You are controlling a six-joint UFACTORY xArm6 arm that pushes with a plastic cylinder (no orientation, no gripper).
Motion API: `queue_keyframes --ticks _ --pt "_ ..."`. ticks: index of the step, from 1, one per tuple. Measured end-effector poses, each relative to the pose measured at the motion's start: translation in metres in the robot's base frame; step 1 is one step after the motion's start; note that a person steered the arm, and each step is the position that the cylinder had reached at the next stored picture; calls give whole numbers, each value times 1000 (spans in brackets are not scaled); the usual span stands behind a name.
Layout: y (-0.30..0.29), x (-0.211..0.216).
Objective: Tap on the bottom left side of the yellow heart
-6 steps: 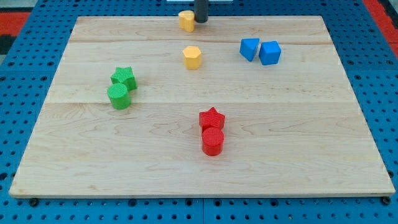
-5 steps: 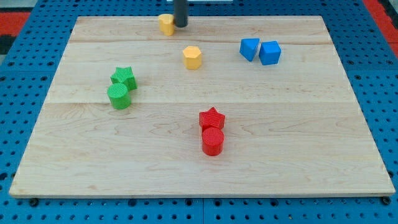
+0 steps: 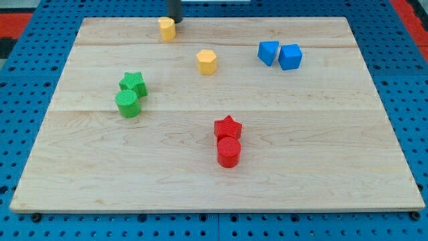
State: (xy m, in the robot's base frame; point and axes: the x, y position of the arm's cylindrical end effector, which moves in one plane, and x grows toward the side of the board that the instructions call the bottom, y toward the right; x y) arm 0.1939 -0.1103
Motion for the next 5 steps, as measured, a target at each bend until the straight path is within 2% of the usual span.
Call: queue_keyframes --ticks 1,2,3,4,5 --pt "-39 0" --pt "-33 31" --pt "2 62" --pt "-2 50" --pt "-48 32"
